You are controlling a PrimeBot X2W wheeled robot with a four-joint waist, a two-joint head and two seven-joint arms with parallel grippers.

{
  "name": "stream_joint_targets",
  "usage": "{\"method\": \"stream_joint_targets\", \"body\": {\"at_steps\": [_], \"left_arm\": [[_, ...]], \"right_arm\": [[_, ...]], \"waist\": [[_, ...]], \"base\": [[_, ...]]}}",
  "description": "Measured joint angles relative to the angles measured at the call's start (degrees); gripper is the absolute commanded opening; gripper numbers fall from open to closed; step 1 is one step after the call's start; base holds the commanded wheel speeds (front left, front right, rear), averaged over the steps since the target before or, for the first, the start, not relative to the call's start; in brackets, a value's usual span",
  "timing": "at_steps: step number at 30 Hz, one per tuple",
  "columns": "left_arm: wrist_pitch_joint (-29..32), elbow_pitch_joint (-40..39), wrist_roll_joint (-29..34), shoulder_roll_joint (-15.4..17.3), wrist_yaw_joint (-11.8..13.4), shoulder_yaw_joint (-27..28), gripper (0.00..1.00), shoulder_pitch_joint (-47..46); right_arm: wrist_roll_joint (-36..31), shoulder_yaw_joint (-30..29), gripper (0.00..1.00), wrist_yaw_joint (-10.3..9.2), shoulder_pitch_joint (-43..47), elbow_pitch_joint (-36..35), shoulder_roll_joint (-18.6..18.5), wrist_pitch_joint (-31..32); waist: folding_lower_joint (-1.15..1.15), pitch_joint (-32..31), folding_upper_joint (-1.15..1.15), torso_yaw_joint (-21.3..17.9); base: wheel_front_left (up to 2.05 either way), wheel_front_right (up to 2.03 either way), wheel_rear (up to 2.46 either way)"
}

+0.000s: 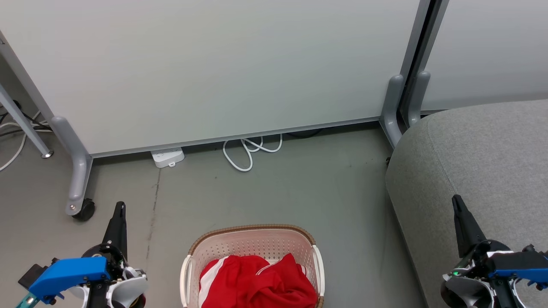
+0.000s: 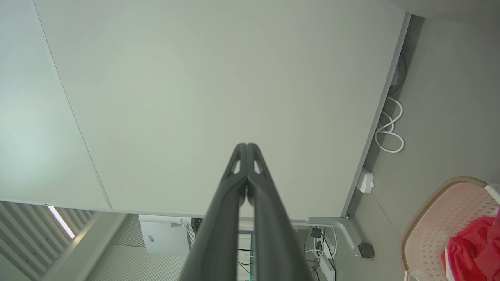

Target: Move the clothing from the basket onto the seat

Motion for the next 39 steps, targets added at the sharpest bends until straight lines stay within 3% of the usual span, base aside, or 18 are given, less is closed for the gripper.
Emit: {"method": "stream_joint_targets", "body": {"at_steps": [12, 13, 25, 39], "left_arm": [[0.0, 0.0, 0.0, 0.0, 0.0, 0.0, 0.0, 0.0], [0.0, 0.0, 0.0, 0.0, 0.0, 0.0, 1.0, 0.0], [-2.3, 2.1, 3.0, -0.7, 0.0, -0.9, 1.0, 3.2], [-5.8, -1.1, 18.7, -0.6, 0.5, -2.7, 1.0, 2.4]], "right_arm": [[0.0, 0.0, 0.0, 0.0, 0.0, 0.0, 0.0, 0.0], [0.0, 0.0, 1.0, 0.0, 0.0, 0.0, 0.0, 0.0], [-3.3, 0.2, 1.0, -0.09, 2.8, 2.2, 0.4, -2.2], [-17.9, 0.9, 1.0, -0.09, 2.7, -0.7, 0.4, -5.9]], "waist": [[0.0, 0.0, 0.0, 0.0], [0.0, 0.0, 0.0, 0.0], [0.0, 0.1, 0.0, 0.0], [0.0, 0.3, 0.0, 0.2]], "base": [[0.0, 0.0, 0.0], [0.0, 0.0, 0.0], [0.0, 0.0, 0.0], [0.0, 0.0, 0.0]]}}
